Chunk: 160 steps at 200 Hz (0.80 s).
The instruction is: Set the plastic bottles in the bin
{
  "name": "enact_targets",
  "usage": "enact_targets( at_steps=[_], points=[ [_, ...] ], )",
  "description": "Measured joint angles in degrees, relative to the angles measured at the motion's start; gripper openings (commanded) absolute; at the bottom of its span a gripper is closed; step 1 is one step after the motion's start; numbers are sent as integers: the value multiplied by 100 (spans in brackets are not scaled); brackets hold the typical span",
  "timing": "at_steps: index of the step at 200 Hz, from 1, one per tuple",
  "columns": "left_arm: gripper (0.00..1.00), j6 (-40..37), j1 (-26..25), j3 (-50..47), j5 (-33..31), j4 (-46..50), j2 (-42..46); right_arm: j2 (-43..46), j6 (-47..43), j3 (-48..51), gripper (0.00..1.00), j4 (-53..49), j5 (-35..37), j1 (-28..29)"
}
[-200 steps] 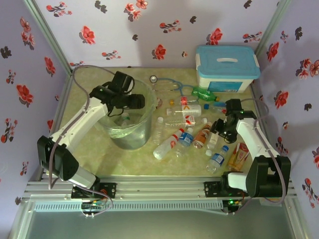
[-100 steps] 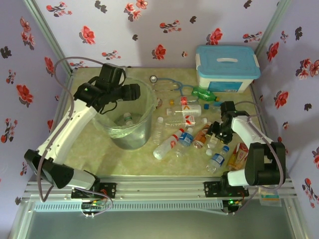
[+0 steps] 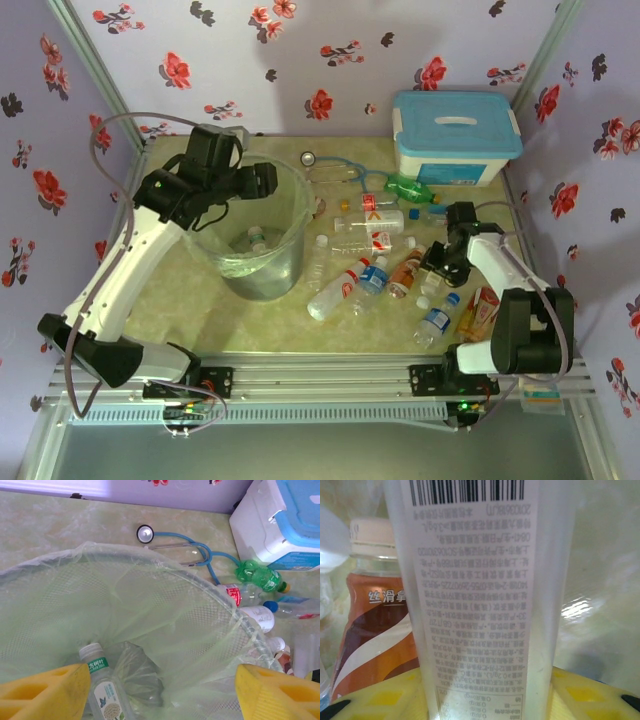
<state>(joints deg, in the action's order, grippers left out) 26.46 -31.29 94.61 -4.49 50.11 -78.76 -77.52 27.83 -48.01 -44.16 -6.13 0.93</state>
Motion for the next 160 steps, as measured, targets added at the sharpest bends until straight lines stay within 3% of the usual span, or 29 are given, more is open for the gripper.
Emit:
enact_targets(
  at_steps=[66,119,160],
  points=[
    [80,24,0,428,173,-50,-2,957,-284,-772,43,-350,-57,-94],
    [94,146,0,553,874,-518,11,892,-326,-1858,43,-61,-1012,9],
    [100,345,-122,942,1399,-953,-321,581,-376,-2538,43,367,-1692,638]
  ],
)
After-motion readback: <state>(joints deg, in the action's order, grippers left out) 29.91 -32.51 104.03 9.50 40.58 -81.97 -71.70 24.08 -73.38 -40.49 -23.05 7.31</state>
